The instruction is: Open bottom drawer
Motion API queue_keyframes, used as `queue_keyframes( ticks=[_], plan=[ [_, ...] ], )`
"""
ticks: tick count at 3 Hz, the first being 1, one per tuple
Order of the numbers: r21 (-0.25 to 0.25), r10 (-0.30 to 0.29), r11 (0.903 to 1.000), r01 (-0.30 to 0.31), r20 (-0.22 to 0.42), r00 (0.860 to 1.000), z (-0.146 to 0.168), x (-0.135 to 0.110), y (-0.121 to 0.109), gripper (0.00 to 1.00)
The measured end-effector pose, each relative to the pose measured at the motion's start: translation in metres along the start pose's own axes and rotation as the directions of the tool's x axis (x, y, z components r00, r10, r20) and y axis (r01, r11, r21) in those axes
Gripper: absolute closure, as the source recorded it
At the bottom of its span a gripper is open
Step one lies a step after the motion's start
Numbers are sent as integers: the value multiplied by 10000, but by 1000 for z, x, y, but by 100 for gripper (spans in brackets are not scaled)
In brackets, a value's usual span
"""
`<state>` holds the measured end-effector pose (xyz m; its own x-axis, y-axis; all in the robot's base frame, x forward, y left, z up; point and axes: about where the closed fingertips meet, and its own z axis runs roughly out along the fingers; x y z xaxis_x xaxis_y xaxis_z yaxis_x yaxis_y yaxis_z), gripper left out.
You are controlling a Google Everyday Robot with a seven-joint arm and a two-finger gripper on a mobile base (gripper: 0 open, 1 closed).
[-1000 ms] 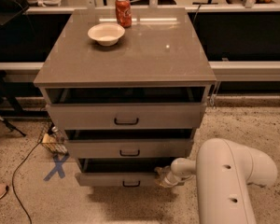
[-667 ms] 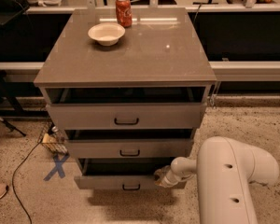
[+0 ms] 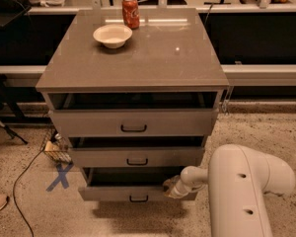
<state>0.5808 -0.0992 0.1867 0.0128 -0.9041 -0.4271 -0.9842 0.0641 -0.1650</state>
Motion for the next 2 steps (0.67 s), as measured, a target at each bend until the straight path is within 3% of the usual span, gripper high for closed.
queue_keyframes(
  ticks=[1, 2],
  plan=[
    [-117, 132, 9998, -132, 17, 9999, -6, 6, 26, 100],
    [-117, 132, 9998, -132, 17, 9999, -9, 4, 25, 100]
  ],
)
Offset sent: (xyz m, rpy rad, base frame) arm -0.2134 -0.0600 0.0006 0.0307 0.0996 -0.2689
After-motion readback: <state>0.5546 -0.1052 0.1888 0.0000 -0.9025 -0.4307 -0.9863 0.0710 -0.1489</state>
